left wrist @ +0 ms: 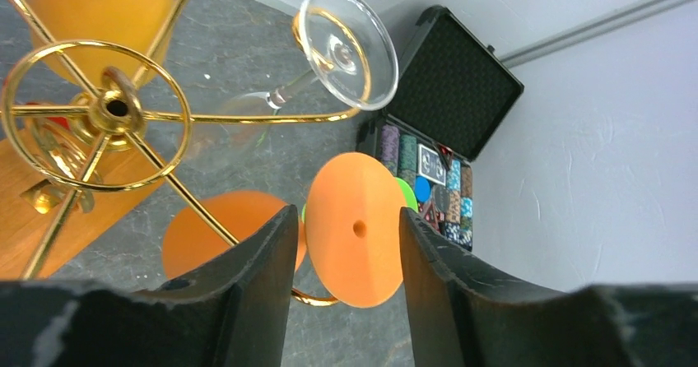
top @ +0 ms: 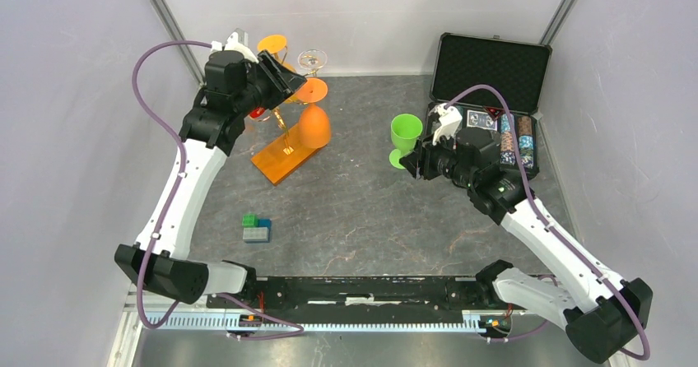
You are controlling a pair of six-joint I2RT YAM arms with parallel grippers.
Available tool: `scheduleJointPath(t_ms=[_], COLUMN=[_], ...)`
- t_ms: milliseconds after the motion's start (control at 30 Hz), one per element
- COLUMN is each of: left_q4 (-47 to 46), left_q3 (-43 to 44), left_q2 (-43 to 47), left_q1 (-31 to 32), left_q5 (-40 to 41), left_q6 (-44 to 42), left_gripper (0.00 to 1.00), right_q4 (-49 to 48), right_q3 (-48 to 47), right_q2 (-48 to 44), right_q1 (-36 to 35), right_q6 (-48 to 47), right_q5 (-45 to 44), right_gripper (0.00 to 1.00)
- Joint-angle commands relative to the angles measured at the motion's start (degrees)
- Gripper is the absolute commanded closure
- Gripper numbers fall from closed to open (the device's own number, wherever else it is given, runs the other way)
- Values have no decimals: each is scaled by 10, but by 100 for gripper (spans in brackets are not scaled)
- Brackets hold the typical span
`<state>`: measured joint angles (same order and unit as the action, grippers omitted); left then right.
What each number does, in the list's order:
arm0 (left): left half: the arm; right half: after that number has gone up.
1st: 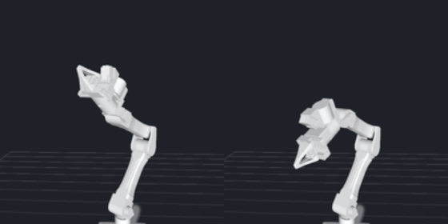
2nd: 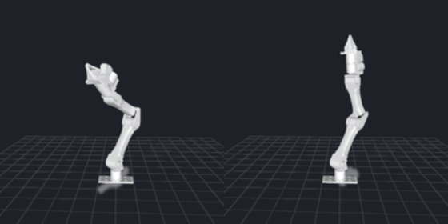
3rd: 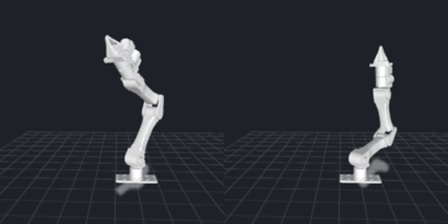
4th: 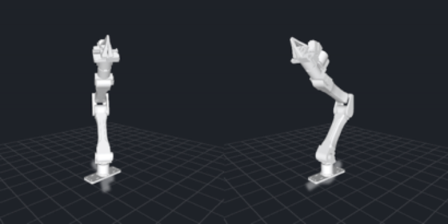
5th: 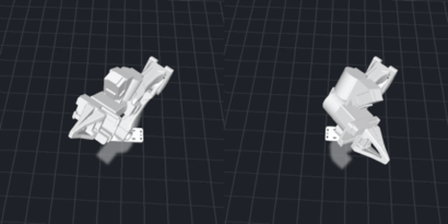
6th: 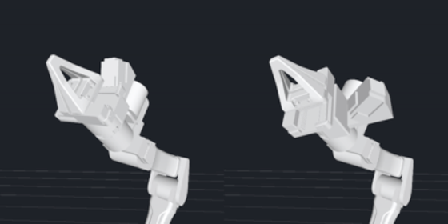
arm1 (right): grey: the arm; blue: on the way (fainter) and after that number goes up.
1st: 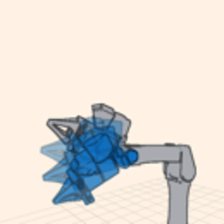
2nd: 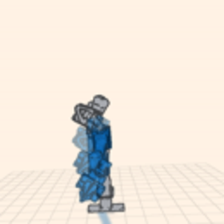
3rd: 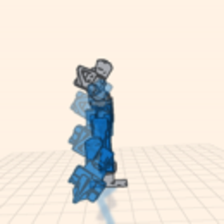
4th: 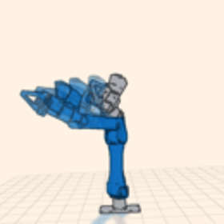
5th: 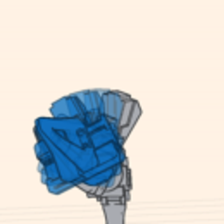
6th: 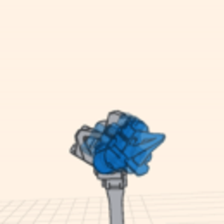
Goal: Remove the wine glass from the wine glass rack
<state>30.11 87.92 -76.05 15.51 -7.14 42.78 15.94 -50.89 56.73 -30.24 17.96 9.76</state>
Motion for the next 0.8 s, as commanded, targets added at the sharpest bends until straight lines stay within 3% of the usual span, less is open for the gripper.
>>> scheduleJointPath(t_ms=[0, 200, 433, 767], left_q4=[-2, 14, 16, 26], left_q3=[30, 39, 32, 18], left_q2=[-10, -22, -14, -14], left_q1=[1, 0, 0, -2], left_q5=[-45, -42, -28, -55], left_q6=[-14, -13, -17, 3], left_gripper=[50, 52, 48, 65], right_q4=[-22, -51, -57, -64], right_q3=[1, 22, 33, 40], right_q2=[-15, -56, -63, -57], right_q1=[1, 1, 1, 1], right_q6=[9, 17, 15, 29], right_q5=[-34, -82, -92, -94], right_gripper=[56, 58, 58, 56])
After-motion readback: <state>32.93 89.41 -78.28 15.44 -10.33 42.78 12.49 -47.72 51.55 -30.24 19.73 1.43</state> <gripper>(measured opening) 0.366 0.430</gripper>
